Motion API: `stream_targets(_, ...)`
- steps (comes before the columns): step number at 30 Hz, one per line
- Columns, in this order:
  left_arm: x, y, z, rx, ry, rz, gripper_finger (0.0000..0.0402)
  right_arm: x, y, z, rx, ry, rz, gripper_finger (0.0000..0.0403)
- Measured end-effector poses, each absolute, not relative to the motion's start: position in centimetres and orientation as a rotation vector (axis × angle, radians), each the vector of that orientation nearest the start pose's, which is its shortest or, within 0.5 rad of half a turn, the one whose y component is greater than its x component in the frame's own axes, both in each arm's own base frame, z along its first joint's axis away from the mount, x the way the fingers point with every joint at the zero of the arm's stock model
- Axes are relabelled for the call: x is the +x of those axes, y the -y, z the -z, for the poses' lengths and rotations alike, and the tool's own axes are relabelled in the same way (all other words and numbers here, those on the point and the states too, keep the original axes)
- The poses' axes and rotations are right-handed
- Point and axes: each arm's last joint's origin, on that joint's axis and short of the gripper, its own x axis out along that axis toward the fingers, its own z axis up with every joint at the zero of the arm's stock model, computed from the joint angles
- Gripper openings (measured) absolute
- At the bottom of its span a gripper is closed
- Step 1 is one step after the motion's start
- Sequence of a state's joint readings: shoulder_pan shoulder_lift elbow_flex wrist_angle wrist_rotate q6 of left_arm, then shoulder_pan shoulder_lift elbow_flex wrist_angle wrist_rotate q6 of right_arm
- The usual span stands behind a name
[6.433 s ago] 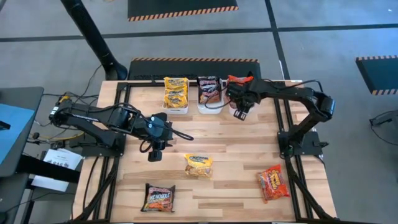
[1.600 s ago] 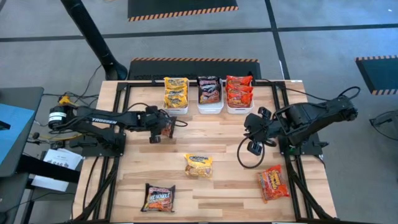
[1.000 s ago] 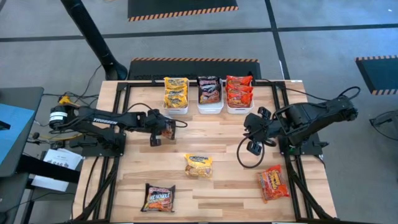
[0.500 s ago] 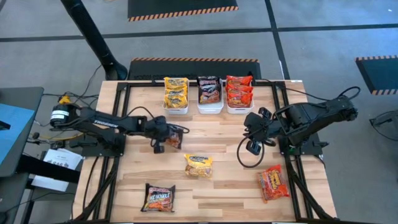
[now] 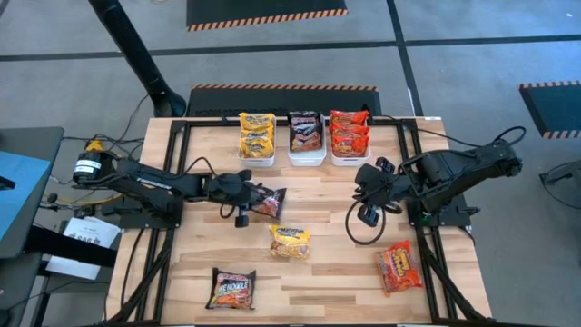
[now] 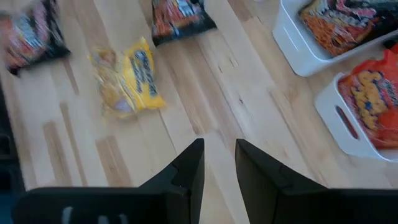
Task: Sort Maruchan noodles
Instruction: Put the black noodle pack into the middle white bin
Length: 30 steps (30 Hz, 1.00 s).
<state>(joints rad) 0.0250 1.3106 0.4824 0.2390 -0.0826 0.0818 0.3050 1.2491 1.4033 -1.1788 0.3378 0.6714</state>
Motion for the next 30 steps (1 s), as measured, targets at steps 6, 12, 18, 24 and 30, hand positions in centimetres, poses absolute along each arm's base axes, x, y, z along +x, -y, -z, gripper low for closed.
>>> stream_targets(6,24.7,-0.9,-17.4,0.105,-0.493,-0.084,0.0000,21.6,-5.8,-37.2,0.320,-0.853,0.332,0.0120)
stream_targets(12,25.1,-0.8,-18.3,0.144,-0.394,-0.080,0.0000,21.9,-5.3,-37.3,0.339,-0.834,0.352,0.0157)
stream_targets(18,25.5,-0.6,-19.4,0.198,-0.272,-0.080,0.0000,22.9,-3.7,-37.8,0.421,-0.765,0.370,0.0200)
stream_targets(24,26.1,-0.6,-20.5,0.230,-0.229,-0.079,0.0000,24.1,-2.0,-37.9,0.516,-0.750,0.280,0.0211)
stream_targets(30,26.6,-0.1,-21.7,0.264,-0.194,-0.065,0.0000,26.2,-0.1,-36.3,0.524,-0.836,0.235,0.0206)
